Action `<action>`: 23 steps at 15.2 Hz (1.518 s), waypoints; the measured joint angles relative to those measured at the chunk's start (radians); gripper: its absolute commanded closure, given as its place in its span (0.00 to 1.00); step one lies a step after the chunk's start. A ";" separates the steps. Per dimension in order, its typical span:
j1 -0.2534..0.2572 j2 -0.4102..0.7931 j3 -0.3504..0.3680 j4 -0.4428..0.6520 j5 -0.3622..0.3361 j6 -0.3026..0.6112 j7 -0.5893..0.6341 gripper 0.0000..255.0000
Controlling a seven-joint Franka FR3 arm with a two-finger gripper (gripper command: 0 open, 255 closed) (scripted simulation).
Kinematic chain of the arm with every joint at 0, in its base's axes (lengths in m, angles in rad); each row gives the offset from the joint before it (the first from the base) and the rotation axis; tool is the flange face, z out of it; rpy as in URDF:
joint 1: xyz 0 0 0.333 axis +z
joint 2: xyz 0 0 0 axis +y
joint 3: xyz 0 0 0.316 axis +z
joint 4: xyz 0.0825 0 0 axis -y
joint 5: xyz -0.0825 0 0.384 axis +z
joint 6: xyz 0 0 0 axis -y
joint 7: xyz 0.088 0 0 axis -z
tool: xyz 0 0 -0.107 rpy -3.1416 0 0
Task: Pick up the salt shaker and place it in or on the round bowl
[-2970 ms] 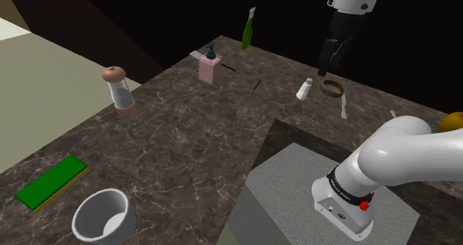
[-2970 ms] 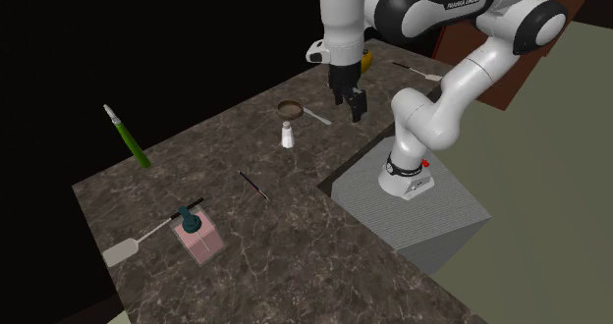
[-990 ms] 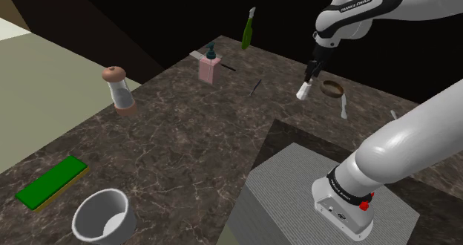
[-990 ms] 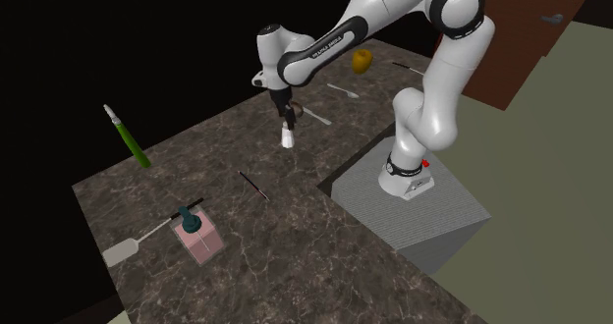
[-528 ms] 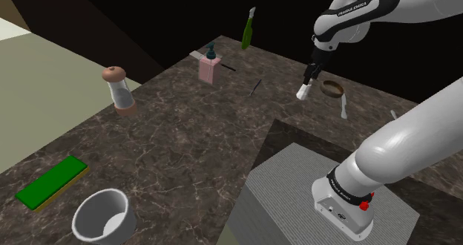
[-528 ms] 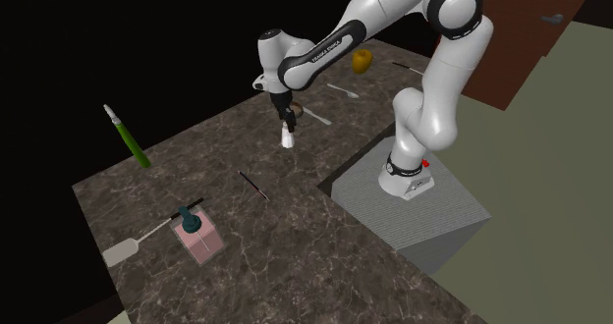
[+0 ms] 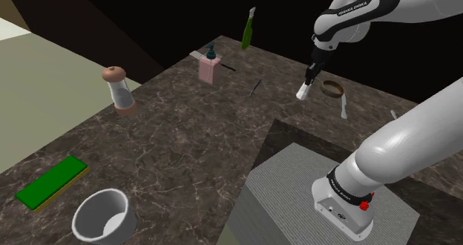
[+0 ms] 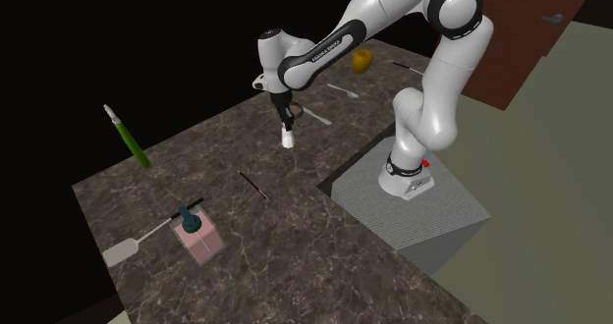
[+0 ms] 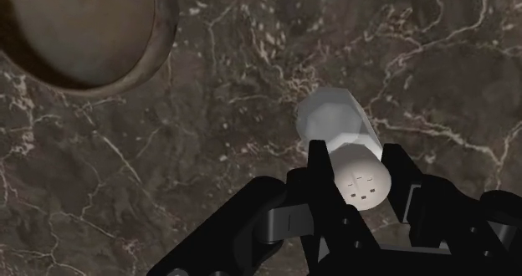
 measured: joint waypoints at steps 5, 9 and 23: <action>-0.001 -0.003 0.000 0.003 -0.002 -0.007 0.001 1.00; -0.002 -0.028 0.005 0.028 -0.011 -0.057 0.007 1.00; -0.001 -0.103 0.028 0.156 -0.028 -0.255 0.026 1.00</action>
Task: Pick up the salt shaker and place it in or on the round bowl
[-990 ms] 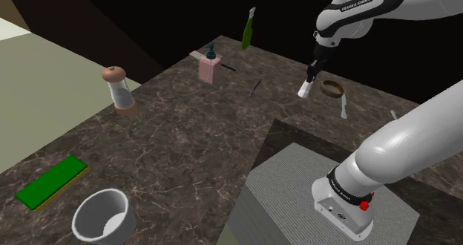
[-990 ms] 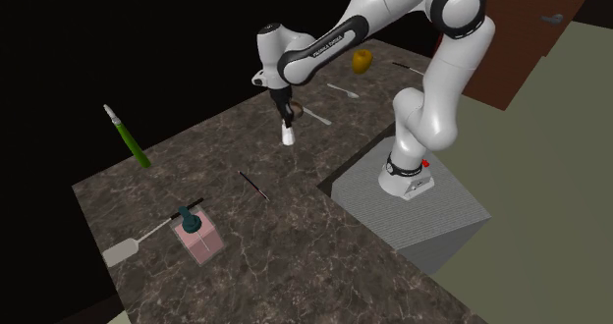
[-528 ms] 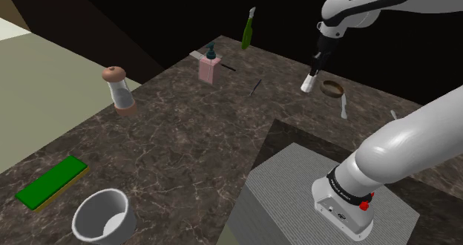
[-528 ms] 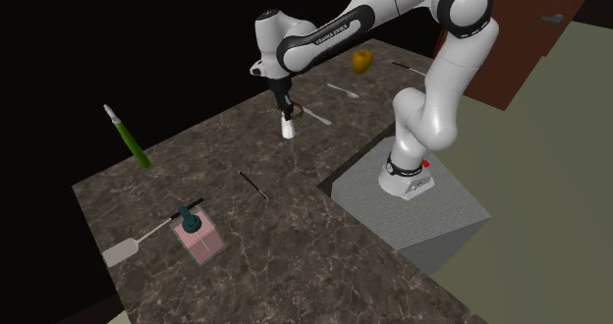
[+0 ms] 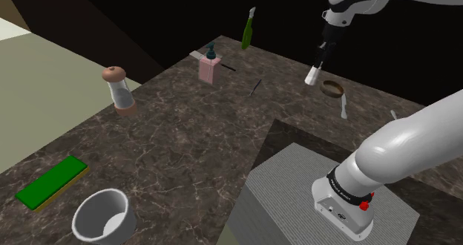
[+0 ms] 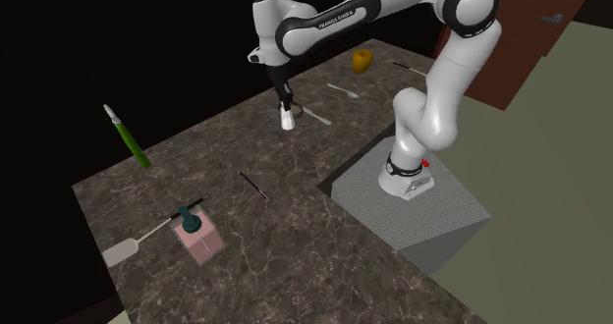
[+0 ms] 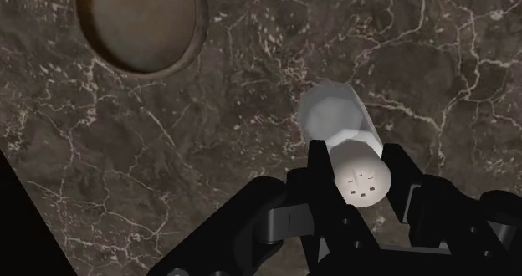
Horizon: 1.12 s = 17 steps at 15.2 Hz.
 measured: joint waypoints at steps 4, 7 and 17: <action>0.001 -0.013 0.006 0.040 -0.002 -0.053 0.002 1.00; -0.010 -0.005 -0.013 0.066 -0.005 -0.070 -0.028 1.00; -0.091 0.127 -0.174 0.280 0.016 -0.146 -0.295 1.00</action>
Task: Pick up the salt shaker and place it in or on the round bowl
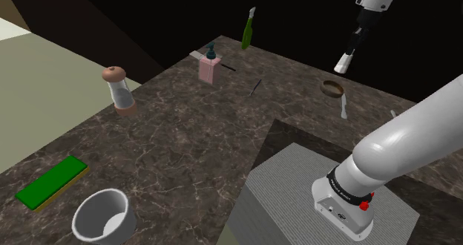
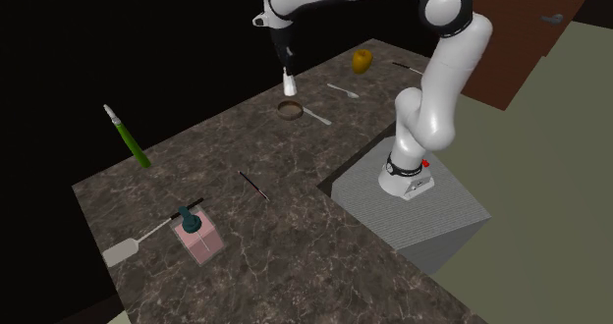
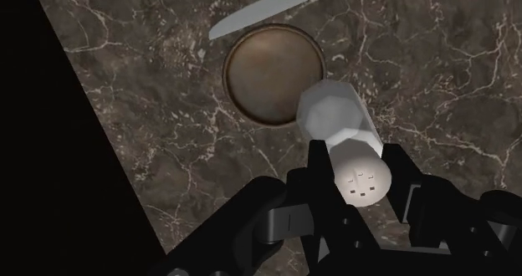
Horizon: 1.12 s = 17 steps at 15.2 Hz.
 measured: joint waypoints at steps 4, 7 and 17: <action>-0.033 0.090 -0.055 0.102 0.043 -0.022 -0.105 1.00; -0.037 0.096 -0.060 0.072 0.045 0.013 -0.114 1.00; -0.041 0.126 -0.065 -0.037 0.062 0.145 -0.123 1.00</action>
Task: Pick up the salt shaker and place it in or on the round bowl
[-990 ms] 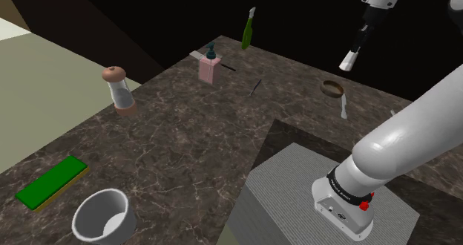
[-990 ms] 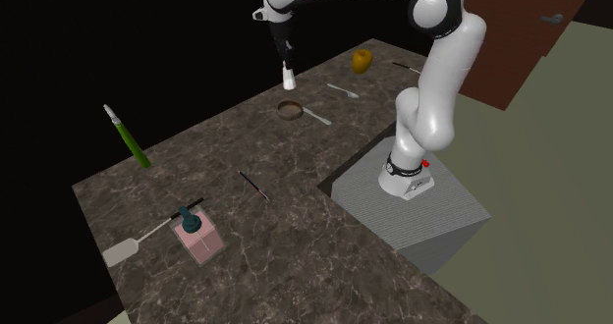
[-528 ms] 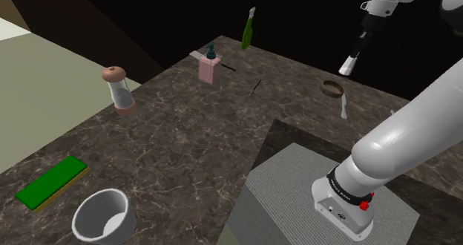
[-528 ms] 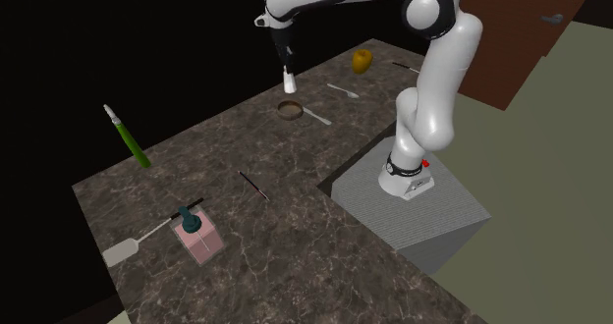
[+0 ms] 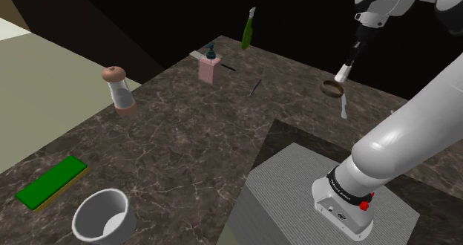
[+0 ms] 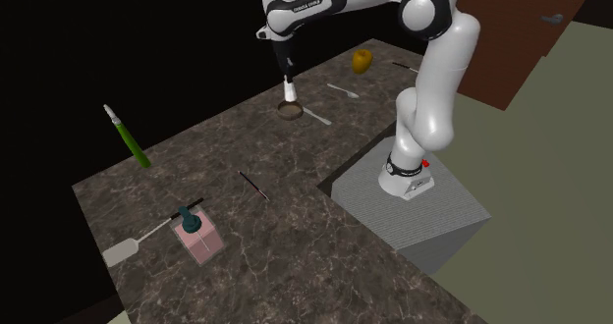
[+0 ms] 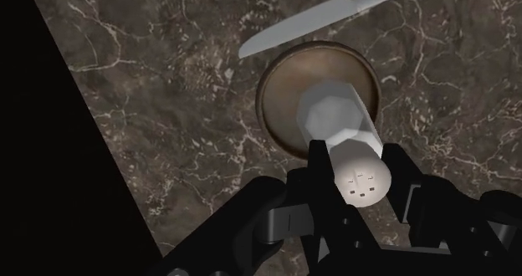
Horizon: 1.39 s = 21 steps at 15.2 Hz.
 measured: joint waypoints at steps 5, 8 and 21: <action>-0.002 0.017 -0.002 -0.049 0.010 0.063 -0.006 1.00; -0.004 0.031 -0.003 -0.069 0.019 0.094 -0.012 1.00; -0.004 0.034 -0.002 -0.076 0.021 0.103 -0.011 0.00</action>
